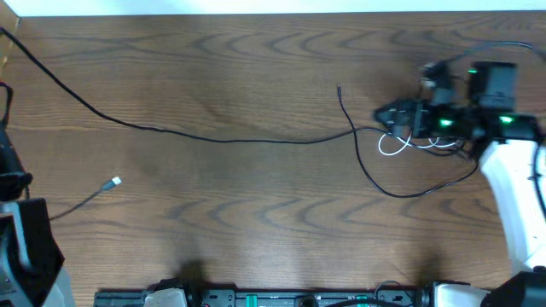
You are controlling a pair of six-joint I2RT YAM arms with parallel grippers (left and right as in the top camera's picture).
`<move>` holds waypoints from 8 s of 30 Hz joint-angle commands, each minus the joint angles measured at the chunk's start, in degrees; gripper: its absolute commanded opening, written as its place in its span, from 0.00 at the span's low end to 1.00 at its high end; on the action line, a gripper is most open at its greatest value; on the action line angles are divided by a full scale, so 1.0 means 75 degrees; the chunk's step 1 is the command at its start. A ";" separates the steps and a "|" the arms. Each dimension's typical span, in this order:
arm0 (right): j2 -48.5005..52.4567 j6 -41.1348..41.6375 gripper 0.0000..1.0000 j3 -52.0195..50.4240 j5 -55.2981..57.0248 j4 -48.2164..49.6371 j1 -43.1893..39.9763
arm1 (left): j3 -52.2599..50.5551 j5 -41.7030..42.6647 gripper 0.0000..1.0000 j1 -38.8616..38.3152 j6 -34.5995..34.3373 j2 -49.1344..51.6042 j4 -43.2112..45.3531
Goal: Untangle cables
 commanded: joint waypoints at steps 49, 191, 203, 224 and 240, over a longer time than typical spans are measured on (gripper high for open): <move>0.2416 0.2034 0.90 0.0111 0.2483 1.0162 0.7082 | 0.0012 0.5505 0.07 -0.1332 -0.3302 0.0166 -0.1918; 0.4016 0.1070 0.76 1.1281 0.6414 -0.0484 0.4520 | -0.0353 0.5149 0.68 -0.1512 0.1204 0.1990 -0.7507; 0.3952 0.1061 0.99 1.1278 0.6339 -0.5622 0.2180 | -0.0551 0.5141 0.68 -0.3532 0.1469 0.4657 -0.6863; 0.3972 0.0979 0.99 1.1170 0.6135 -0.7481 -0.0833 | -0.0551 0.2430 0.68 -0.6094 0.5770 0.8207 -0.4275; 0.3972 0.0979 0.99 1.1170 0.6135 -0.7484 -0.0822 | -0.0554 0.2378 0.67 -0.6202 0.6202 0.8950 -0.2655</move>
